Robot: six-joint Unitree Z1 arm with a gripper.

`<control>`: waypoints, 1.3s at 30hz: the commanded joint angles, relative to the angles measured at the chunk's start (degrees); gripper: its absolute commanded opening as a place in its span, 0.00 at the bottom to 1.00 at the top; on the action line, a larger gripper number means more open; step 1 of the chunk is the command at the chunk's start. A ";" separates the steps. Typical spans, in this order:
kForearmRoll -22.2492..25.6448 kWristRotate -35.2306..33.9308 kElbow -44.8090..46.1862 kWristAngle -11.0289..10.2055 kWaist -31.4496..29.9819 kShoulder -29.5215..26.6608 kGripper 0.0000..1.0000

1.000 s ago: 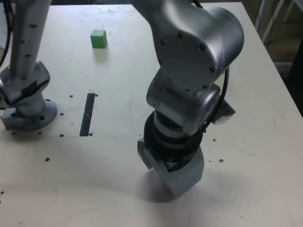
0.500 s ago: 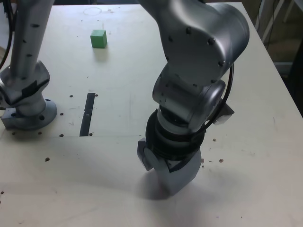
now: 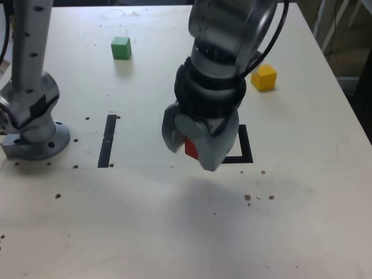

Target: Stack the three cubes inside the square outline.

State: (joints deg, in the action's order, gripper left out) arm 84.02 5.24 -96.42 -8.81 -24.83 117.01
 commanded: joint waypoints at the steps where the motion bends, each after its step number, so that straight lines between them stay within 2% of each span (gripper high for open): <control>1: 0.52 -3.32 1.52 -0.64 2.66 -1.13 0.30; 5: 0.19 -8.01 3.13 -1.11 6.39 -1.51 0.30; 8: -0.37 -11.42 3.64 -0.53 8.41 -1.69 0.30; 14: -2.84 -18.09 3.83 1.65 10.52 -2.51 0.30; 17: -4.62 -20.17 4.46 3.40 11.43 -2.85 0.30; 24: -8.94 -19.08 6.58 6.13 13.97 -1.94 0.30; 33: -12.25 -17.03 9.11 5.00 16.58 -0.69 0.30; 39: -14.17 -16.21 8.98 5.36 16.74 1.45 0.30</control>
State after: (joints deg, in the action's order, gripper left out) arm 70.18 -11.11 -87.39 -3.58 -8.15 117.97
